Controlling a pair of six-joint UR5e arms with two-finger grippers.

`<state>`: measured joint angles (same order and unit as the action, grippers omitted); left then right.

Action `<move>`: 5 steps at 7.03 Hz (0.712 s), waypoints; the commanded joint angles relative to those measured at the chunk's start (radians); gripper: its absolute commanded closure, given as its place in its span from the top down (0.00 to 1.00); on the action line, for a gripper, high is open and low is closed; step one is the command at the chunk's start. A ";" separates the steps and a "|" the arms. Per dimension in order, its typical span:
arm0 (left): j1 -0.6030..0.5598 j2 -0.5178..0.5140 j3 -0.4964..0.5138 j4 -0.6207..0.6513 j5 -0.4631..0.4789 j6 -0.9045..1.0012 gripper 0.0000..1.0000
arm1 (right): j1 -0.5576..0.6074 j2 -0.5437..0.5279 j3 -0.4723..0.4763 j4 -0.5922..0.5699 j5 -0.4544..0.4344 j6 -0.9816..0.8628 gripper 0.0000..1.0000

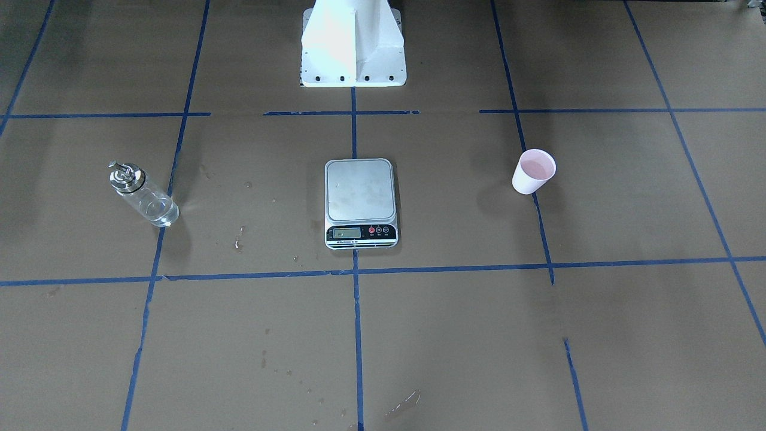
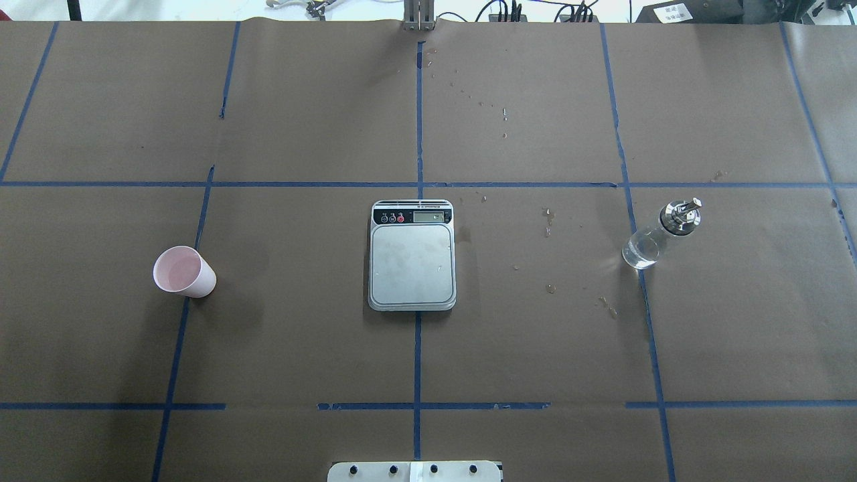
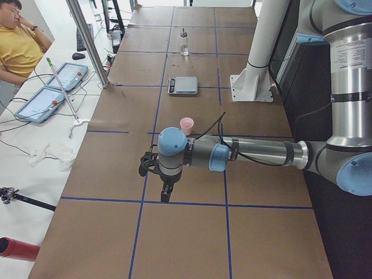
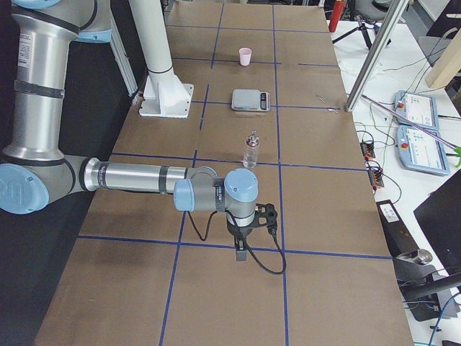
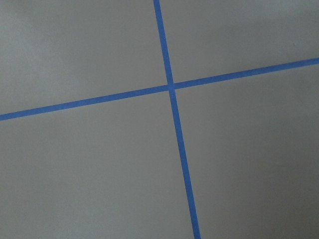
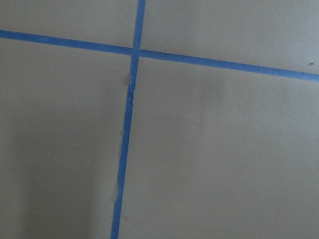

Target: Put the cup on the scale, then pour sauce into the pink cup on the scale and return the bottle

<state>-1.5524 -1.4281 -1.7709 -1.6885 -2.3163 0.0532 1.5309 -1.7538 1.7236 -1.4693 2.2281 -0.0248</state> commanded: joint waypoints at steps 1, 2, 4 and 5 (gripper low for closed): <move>0.000 0.000 -0.002 -0.022 -0.001 0.000 1.00 | 0.000 -0.001 0.001 0.007 0.001 -0.001 1.00; 0.000 0.000 -0.001 -0.067 0.000 0.000 1.00 | 0.000 0.000 0.002 0.009 0.004 0.000 1.00; 0.040 -0.002 -0.001 -0.169 0.003 -0.007 1.00 | -0.001 0.011 0.051 0.027 0.002 0.012 1.00; 0.046 -0.017 -0.001 -0.254 -0.003 -0.001 1.00 | -0.001 0.022 0.054 0.125 0.002 0.014 1.00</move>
<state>-1.5228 -1.4332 -1.7723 -1.8507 -2.3153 0.0501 1.5296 -1.7432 1.7622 -1.4261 2.2308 -0.0158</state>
